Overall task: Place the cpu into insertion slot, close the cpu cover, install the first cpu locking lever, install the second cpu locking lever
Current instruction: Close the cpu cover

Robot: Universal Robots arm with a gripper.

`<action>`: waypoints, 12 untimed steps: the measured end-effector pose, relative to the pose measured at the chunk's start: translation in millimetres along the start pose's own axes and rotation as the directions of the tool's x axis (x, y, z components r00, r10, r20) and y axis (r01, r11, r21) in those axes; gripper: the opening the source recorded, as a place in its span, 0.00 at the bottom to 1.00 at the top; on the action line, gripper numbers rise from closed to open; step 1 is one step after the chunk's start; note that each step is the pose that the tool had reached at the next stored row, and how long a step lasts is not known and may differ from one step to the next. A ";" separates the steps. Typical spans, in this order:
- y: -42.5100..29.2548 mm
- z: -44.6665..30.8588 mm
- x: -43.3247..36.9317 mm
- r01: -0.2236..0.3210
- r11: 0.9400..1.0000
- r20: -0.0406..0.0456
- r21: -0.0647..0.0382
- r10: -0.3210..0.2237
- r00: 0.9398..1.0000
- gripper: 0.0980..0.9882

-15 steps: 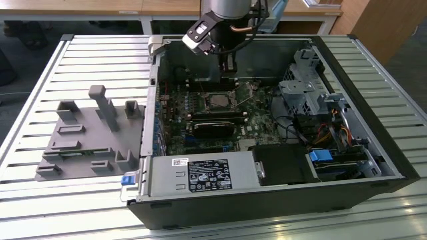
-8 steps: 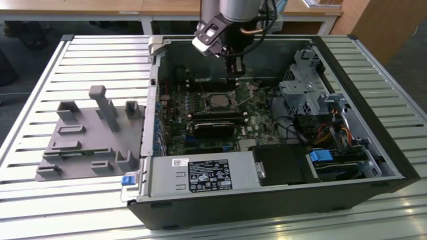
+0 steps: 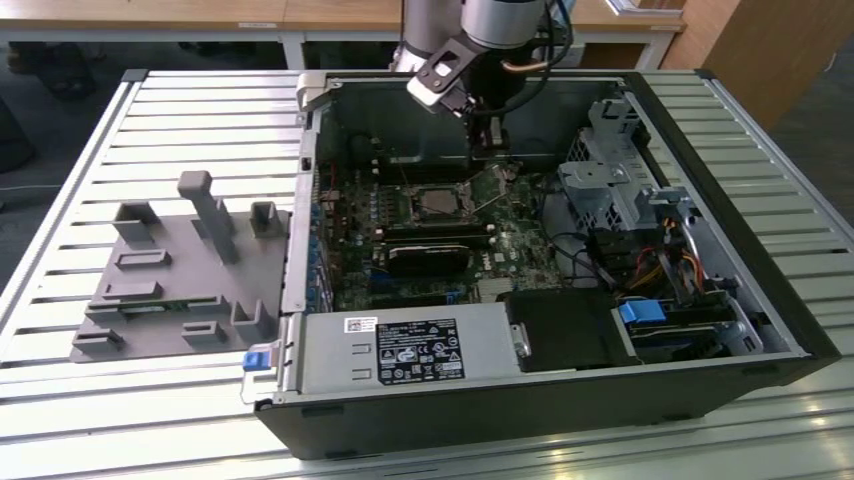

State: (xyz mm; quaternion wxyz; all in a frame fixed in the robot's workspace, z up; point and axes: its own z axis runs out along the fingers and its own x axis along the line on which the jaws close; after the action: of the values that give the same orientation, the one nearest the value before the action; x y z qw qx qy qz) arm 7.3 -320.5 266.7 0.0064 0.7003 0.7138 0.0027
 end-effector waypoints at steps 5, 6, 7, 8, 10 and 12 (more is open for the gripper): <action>7.7 2.0 3.6 0.000 1.000 0.000 0.000 0.000 1.000 0.01; 10.0 2.3 3.9 0.000 1.000 0.000 0.000 0.000 1.000 0.01; 12.5 2.6 4.4 0.000 1.000 0.000 0.000 0.000 1.000 0.01; 14.3 2.9 4.7 0.000 1.000 0.000 0.000 0.000 1.000 0.01; 17.1 3.7 5.9 0.001 1.000 0.000 0.000 -0.001 1.000 0.01; 19.0 4.9 8.0 0.002 1.000 0.000 0.000 -0.002 1.000 0.01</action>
State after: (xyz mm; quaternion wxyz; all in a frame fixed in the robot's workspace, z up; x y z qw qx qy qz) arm 26.2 -312.2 262.0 0.0063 0.6995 0.7146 0.0026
